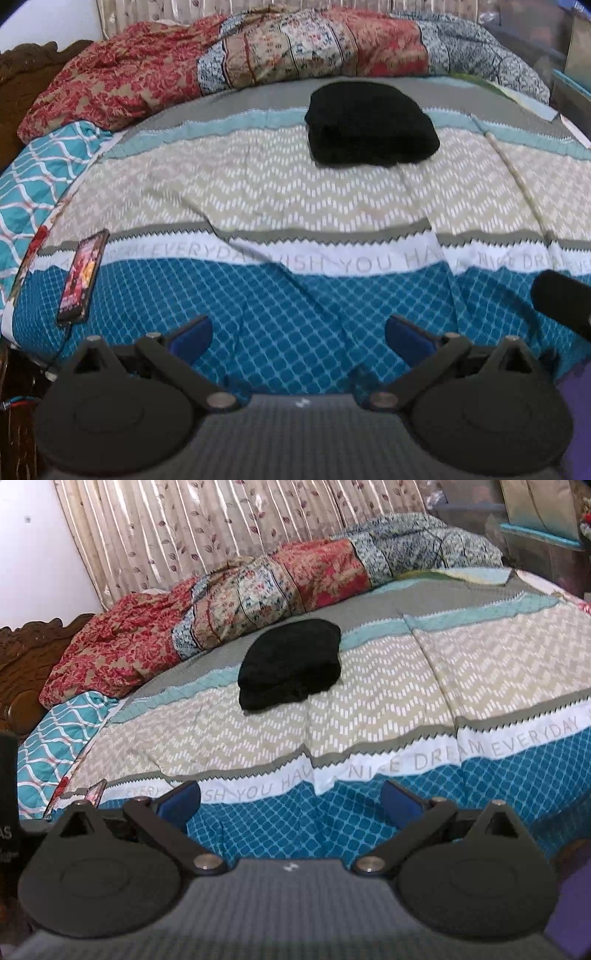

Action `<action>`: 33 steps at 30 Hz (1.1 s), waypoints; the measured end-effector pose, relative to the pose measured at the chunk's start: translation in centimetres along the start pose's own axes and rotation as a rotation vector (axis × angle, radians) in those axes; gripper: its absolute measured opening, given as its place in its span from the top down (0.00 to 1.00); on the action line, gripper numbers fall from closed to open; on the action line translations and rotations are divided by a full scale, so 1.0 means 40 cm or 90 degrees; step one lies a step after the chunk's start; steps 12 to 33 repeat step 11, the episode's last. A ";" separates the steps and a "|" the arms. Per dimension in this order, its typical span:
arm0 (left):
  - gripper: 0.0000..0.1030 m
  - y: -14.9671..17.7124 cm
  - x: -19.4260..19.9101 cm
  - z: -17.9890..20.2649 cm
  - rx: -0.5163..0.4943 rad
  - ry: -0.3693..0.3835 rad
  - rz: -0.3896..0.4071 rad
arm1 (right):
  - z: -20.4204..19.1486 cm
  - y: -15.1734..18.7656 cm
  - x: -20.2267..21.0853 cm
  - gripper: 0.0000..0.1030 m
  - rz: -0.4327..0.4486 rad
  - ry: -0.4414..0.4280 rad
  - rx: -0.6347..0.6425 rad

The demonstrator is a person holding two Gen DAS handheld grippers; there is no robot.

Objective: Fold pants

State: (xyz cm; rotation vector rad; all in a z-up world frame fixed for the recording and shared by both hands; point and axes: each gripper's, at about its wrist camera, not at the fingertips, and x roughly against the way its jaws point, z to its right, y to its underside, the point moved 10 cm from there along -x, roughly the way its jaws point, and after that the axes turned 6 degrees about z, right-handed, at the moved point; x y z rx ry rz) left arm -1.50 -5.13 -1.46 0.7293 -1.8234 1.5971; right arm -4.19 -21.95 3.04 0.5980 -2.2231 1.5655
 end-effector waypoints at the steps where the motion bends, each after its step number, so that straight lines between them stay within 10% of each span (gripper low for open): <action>1: 0.00 0.007 -0.005 0.001 0.001 0.003 -0.008 | 0.002 0.006 -0.004 0.00 -0.006 0.000 -0.003; 33: 0.00 0.051 -0.056 0.012 0.003 0.018 -0.061 | 0.009 0.033 -0.027 0.00 -0.036 0.005 -0.018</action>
